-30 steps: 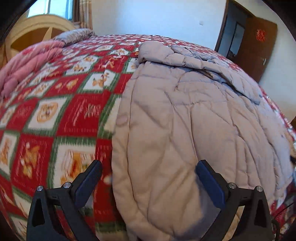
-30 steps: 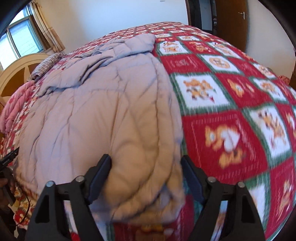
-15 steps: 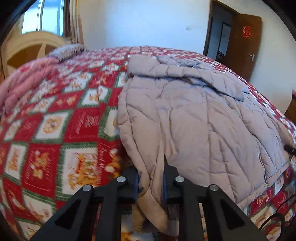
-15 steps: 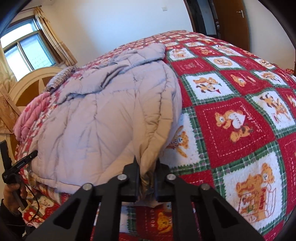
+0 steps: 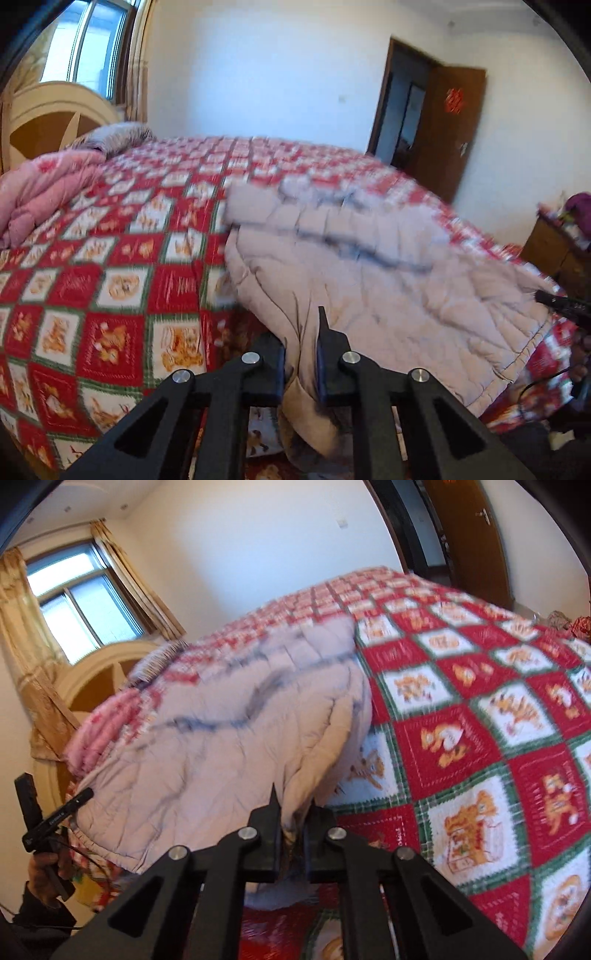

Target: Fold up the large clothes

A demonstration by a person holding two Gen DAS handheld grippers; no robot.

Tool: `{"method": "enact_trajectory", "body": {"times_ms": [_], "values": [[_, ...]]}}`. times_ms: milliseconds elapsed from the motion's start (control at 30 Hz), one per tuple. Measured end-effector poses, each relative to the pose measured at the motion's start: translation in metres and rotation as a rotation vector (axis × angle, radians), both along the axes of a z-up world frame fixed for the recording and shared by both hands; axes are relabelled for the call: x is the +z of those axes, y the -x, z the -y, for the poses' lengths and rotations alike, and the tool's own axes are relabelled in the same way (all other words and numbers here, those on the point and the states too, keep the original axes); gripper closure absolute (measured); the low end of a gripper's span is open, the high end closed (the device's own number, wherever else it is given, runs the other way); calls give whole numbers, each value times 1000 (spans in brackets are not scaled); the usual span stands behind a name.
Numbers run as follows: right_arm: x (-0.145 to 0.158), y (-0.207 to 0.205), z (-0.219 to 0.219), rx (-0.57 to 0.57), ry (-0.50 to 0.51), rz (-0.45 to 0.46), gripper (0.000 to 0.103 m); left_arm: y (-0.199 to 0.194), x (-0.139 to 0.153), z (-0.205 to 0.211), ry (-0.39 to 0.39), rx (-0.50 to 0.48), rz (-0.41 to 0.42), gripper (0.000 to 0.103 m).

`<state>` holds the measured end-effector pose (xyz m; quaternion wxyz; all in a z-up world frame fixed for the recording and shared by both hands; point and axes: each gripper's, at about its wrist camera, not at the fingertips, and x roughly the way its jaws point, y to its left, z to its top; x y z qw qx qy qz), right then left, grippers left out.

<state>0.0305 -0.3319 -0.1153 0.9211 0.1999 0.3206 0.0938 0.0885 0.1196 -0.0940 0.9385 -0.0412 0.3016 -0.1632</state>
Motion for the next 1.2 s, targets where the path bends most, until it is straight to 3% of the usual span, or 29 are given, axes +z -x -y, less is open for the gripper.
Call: {"method": "enact_trajectory", "body": {"times_ms": [133,267,500,533,633,667,733,967,1100,1167,1200], "values": [[50,16,5,7,-17,113,93,16,54,-12,56,-22,115,91],[81,3,7,8,-24,196,93,-3,75,-11,38,-30,193,91],[93,-99,2,-41,6,206,93,-123,73,-14,91,9,142,77],[95,-114,1,-47,13,202,93,-134,73,-14,98,28,137,68],[97,-158,10,-68,11,174,93,-171,81,-21,91,177,181,8],[97,-166,14,-71,12,167,93,-174,82,-23,94,211,209,6],[91,-203,19,-75,11,127,93,-197,83,-28,92,245,233,5],[48,-295,13,-173,113,24,93,-276,41,-22,-48,447,133,5],[17,-348,9,-215,167,-12,93,-318,16,-27,-88,548,69,5],[4,-370,14,-214,153,-42,85,-328,9,-27,-84,562,37,5],[0,-378,18,-215,143,-62,72,-327,8,-22,-87,558,27,5]]}}
